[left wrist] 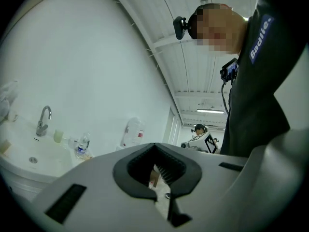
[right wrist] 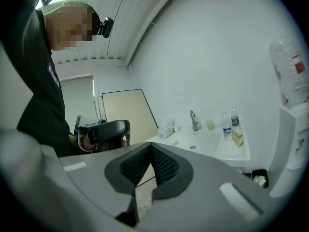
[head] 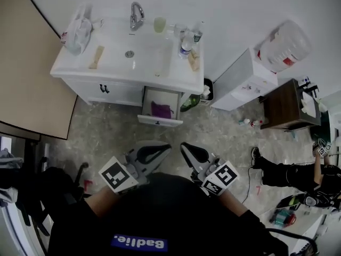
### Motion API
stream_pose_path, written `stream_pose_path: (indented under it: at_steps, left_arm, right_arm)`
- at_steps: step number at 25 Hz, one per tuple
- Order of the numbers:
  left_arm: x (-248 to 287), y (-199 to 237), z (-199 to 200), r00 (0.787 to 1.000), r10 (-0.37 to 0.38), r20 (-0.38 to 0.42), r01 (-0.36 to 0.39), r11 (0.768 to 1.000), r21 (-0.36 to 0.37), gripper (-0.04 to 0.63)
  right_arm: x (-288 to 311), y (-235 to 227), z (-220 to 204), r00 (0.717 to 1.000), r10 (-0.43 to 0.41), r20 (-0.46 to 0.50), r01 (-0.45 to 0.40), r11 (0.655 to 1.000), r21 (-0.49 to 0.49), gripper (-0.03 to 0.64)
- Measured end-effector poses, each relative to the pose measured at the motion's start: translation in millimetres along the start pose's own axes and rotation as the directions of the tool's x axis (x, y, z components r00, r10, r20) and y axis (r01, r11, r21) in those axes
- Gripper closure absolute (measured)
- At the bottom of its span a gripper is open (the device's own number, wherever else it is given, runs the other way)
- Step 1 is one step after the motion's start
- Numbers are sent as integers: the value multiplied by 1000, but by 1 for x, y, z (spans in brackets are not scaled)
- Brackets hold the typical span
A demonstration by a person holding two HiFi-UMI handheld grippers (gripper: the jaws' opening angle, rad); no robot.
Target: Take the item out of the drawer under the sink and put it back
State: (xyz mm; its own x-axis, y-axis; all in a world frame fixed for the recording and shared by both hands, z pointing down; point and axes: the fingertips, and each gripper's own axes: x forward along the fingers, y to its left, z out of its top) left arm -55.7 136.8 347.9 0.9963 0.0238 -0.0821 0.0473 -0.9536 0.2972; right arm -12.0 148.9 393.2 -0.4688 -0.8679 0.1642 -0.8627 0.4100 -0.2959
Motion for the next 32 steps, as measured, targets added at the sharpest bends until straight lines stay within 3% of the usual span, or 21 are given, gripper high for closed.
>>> stream_pose_path:
  at_steps: [5,11,28,32]
  left_arm:
    - [-4,53,15,999,-38,-15,38,999,3,606]
    - [0,91,18,1000,-15,-11,14,1000,-19,606]
    - [50,136,26,986,165,-28,-166,986,-14,606]
    - [59,147,29,978,206,-15,-206,978,19,606]
  right_arm:
    - [53,-21,14,1000,-29,-4,28,999,-27,615]
    - [91,-37,15,999,-2,-48,0,999,-32,615]
    - [117,-125,5,981,116,-158,-123,992,-40,612]
    - [120,-141,-2,972,139,-189,-150,988,-47,604]
